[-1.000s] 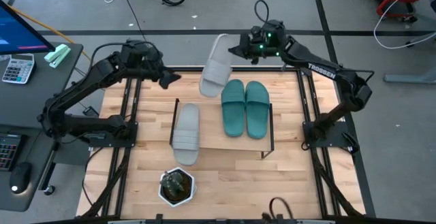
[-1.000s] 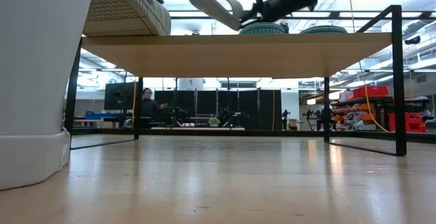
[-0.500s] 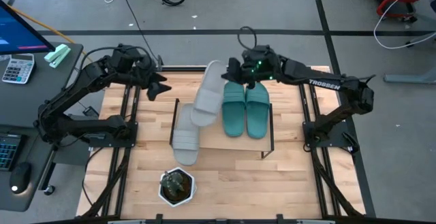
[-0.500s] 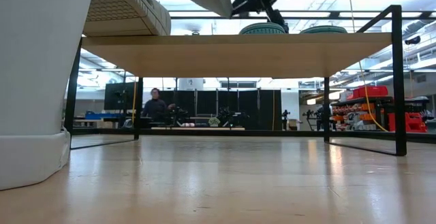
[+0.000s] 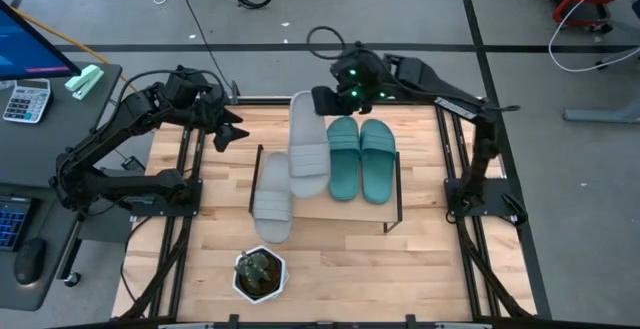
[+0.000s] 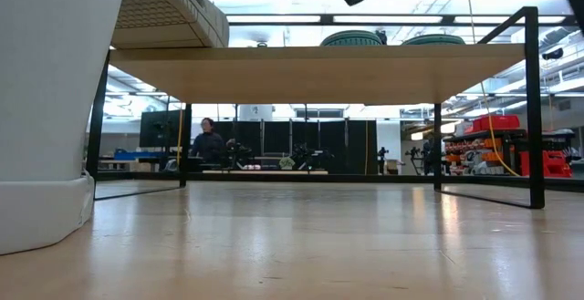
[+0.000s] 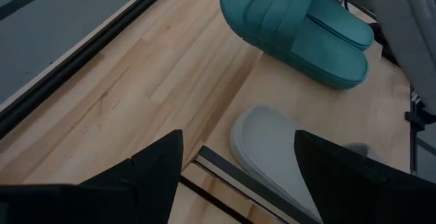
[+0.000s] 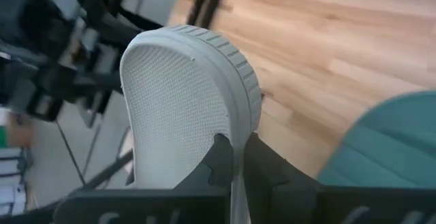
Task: Pick and place slides into the shelf
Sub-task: Put the gray slide on the shelf
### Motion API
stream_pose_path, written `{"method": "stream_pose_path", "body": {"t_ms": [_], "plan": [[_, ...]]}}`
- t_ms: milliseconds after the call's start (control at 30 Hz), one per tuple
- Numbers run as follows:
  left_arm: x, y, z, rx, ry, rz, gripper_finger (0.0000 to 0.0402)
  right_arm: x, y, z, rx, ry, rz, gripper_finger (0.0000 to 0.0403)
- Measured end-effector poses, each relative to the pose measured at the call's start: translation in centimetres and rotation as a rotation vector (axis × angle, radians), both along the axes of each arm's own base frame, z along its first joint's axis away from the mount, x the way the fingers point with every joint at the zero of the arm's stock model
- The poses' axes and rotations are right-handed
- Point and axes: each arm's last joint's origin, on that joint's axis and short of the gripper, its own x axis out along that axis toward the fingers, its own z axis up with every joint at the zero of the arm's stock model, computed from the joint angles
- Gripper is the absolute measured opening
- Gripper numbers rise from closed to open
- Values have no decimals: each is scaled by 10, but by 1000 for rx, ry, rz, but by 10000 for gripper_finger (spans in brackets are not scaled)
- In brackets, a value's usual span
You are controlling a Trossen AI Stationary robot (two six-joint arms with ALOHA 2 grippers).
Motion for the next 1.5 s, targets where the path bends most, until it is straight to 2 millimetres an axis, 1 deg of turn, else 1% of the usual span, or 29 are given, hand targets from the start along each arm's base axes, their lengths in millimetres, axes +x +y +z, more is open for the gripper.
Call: {"method": "stream_pose_path", "body": {"t_ms": [100, 267, 400, 567, 667, 967, 1233, 1400, 1500], "plan": [[0, 0, 0, -4, -1, 4, 286, 7, 3, -4, 33, 52, 38, 18], [0, 0, 0, -6, -2, 6, 286, 16, 18, -18, 74, 112, 60, 18], [0, 0, 0, -2, 0, 13, 286, 20, 34, -23, 77, 140, 38, 18], [0, 1, 0, 1, 1, 23, 286, 24, 60, -30, 62, 190, -11, 17], [0, 1, 0, 1, 1, 24, 286, 25, 71, -31, 42, 200, -28, 17], [0, 1, 0, 2, 2, 23, 286, 24, 76, -32, 40, 221, -70, 17], [0, 1, 0, -15, -2, 37, 286, 21, 94, -35, 67, 268, -53, 17], [0, 1, 0, -14, -2, 37, 286, 21, 98, -35, 69, 267, -50, 17], [0, 1, 0, -10, 1, 43, 286, 22, 100, -39, 75, 277, -44, 17]]}}
